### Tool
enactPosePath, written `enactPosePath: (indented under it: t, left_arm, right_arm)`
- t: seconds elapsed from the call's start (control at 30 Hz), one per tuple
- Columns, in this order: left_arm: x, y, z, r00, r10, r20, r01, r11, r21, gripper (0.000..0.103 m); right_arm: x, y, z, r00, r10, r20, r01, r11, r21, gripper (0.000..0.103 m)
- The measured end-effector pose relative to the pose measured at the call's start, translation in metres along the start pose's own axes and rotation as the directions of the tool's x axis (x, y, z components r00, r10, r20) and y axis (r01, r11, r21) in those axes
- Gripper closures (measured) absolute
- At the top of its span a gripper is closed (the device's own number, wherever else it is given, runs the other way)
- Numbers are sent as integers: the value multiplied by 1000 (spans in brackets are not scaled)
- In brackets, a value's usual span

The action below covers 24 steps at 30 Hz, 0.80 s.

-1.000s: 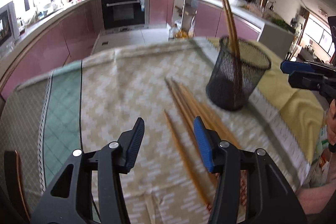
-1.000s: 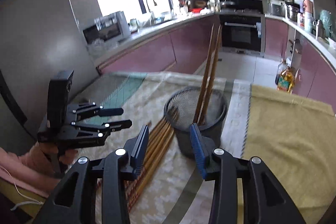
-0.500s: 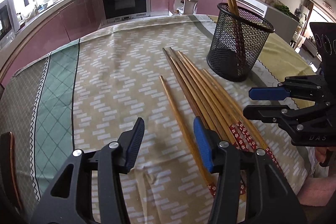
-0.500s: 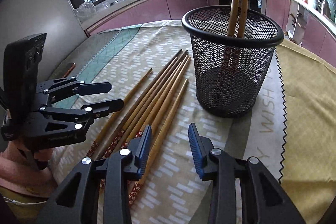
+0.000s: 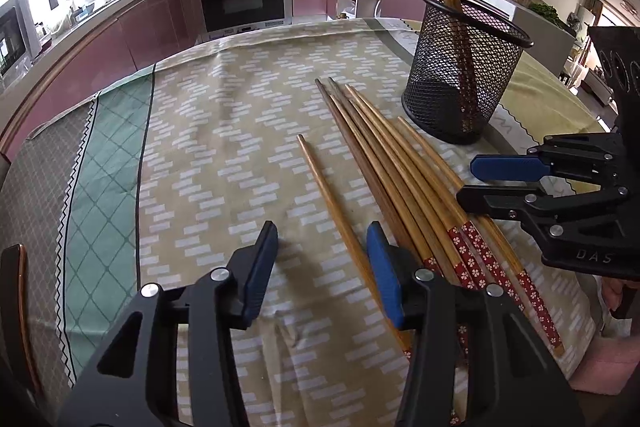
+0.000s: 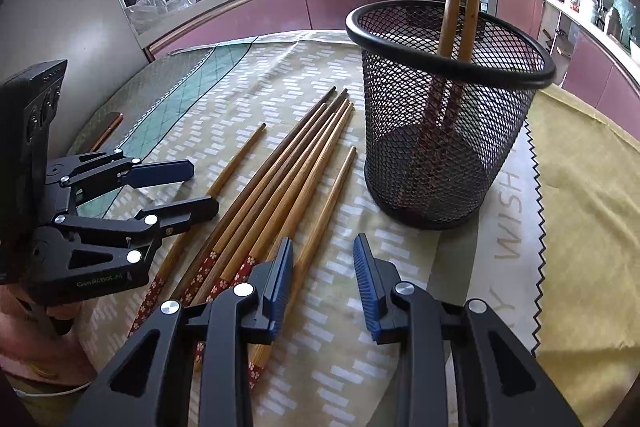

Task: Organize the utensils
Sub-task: 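Close the left tool on a chopstick while the right tool grasps another, then raise the left tool's chopstick into the mesh cup while the right tool inserts its own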

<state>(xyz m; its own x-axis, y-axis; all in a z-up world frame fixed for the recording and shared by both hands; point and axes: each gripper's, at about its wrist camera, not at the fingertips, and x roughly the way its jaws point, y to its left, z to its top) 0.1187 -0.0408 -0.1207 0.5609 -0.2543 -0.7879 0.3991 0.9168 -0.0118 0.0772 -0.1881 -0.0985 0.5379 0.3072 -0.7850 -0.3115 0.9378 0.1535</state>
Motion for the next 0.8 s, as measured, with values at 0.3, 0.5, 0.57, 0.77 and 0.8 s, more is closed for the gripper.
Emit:
enactPosePath:
  t: [0.3, 0.5, 0.57, 0.77, 0.8]
  left_arm:
    - [4, 0, 5, 1000, 8, 6, -8, 1000, -15, 72]
    - [4, 6, 6, 1000, -9, 5, 10, 998, -62, 89]
    - [4, 8, 6, 1000, -22, 6, 23, 997, -80, 93]
    - [1, 9, 5, 999, -39, 15, 41, 994, -98, 95]
    - [0, 8, 4, 999, -43, 18, 44, 994, -96, 95]
  right_arm:
    - [8, -1, 10, 1000, -3, 17, 2, 999, 46, 84]
    - [7, -9, 8, 999, 39, 20, -40, 994, 98, 95]
    - [6, -11, 7, 999, 47, 23, -49, 993, 107, 95]
    - [-3, -17, 2, 997, 73, 40, -77, 990, 120, 98]
    - [-5, -18, 2, 996, 80, 44, -85, 989, 120, 98]
